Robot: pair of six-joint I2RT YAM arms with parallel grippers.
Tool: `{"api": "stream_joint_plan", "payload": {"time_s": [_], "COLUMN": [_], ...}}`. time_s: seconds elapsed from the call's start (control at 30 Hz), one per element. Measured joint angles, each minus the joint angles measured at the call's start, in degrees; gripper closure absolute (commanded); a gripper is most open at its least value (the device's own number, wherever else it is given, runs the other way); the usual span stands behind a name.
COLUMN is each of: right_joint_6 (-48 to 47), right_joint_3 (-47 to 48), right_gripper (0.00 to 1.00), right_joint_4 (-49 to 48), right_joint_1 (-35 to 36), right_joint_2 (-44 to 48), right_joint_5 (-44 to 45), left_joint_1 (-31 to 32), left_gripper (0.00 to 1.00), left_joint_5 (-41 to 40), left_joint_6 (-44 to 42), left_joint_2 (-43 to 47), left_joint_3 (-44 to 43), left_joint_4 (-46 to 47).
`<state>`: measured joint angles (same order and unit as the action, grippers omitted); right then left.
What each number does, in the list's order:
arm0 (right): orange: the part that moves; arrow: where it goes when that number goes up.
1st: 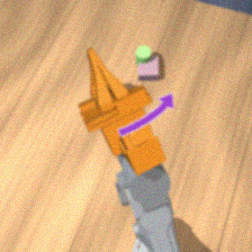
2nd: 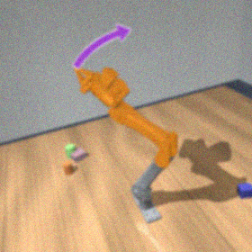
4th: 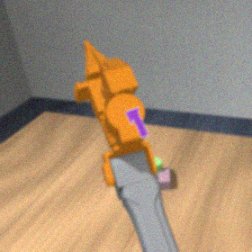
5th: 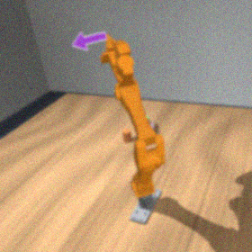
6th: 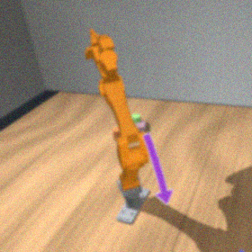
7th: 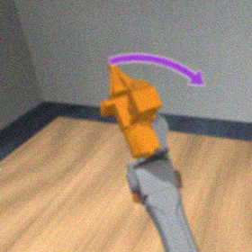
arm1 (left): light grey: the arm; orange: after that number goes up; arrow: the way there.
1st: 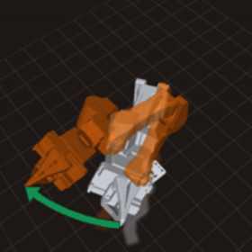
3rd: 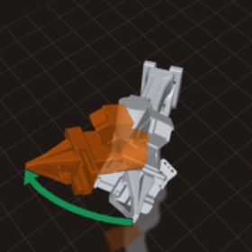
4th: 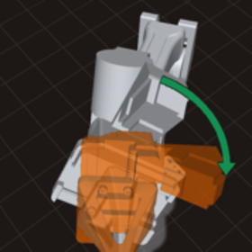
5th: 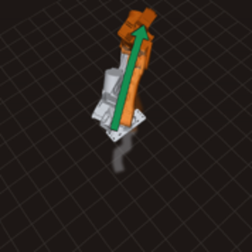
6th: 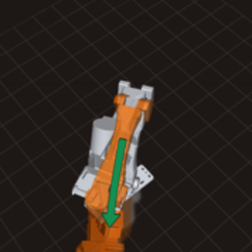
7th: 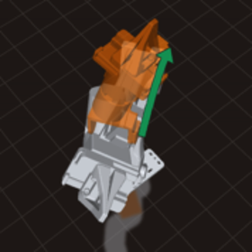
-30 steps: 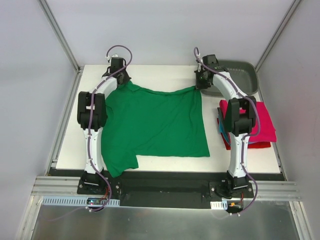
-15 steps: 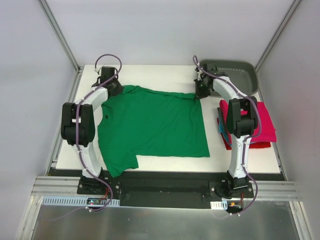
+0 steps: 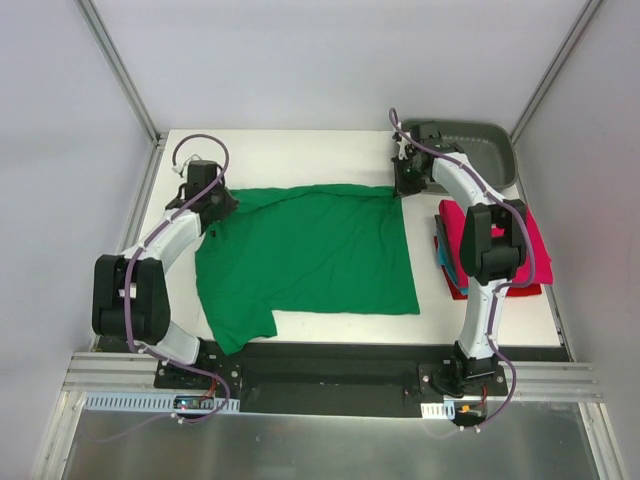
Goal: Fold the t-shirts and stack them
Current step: Fold the flattened tshirt in 1/3 of the way
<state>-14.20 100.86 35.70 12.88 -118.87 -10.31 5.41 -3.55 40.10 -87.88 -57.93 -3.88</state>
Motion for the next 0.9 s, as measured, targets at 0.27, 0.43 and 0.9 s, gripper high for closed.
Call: {"api": "stream_joint_plan", "payload": {"time_s": [0.27,0.43,0.9], "right_joint_6": [-2.0,-2.9,-4.2], "right_joint_3": [-0.1,-0.8,-3.5], "right_gripper": [0.96,0.96,0.95], "right_joint_4": [2.4,2.7,2.7], "right_joint_1": [0.0,0.0,0.0], "right_joint_2": [0.3,1.0,1.6], "right_joint_5": [0.2,0.0,0.1], "left_joint_1": [-0.6,-1.5,-2.5], "left_gripper": [1.00,1.00,1.00], "left_joint_5": [0.5,1.1,3.2], "left_joint_6": [1.2,1.3,1.3], "left_joint_2": [3.4,6.4,19.4], "left_joint_3": [1.8,2.7,10.1], "left_joint_4": [-4.7,-8.2,-14.6]}}
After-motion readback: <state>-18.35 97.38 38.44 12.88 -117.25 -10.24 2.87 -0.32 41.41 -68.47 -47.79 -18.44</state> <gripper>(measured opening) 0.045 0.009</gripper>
